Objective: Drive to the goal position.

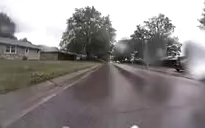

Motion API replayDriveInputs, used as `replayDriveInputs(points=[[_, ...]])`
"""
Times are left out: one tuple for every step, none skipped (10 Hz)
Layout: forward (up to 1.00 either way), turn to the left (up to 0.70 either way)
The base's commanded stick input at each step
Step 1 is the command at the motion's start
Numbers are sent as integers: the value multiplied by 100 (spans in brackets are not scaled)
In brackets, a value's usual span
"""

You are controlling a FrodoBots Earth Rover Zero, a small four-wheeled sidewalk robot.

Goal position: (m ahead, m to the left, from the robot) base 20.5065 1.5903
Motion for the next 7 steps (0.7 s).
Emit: replayDriveInputs(points=[[50, -1], [50, -1], [50, -1], [50, -1], [50, -1], [50, -1], [50, -1]])
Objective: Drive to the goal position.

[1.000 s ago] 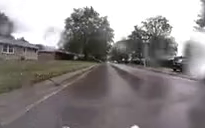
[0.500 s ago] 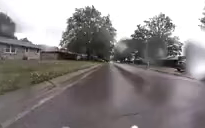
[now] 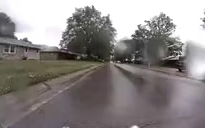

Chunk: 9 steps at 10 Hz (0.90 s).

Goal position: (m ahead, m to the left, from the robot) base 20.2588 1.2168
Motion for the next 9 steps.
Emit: replayDriveInputs(points=[[50, -1], [50, -1], [50, -1], [50, -1], [50, -1], [50, -1], [50, -1], [50, -1], [50, -1]])
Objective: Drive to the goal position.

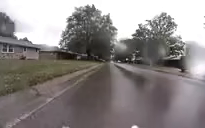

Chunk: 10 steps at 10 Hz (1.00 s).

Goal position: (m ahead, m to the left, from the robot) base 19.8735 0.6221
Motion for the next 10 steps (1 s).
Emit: replayDriveInputs(points=[[50, -1], [50, -1], [50, -1], [50, -1], [50, -1], [50, -1], [50, -1], [50, -1], [50, -1], [50, -1]])
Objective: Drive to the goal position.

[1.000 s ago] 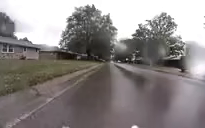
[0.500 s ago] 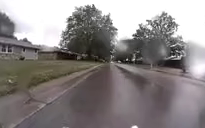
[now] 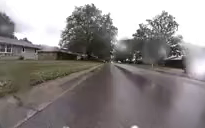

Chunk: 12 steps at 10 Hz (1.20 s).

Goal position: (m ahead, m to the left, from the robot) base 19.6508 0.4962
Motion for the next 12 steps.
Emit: replayDriveInputs(points=[[50, -1], [50, -1], [50, -1], [50, -1], [50, -1], [50, -1], [50, -1], [50, -1], [50, -1], [50, -1], [50, -1], [50, -1]])
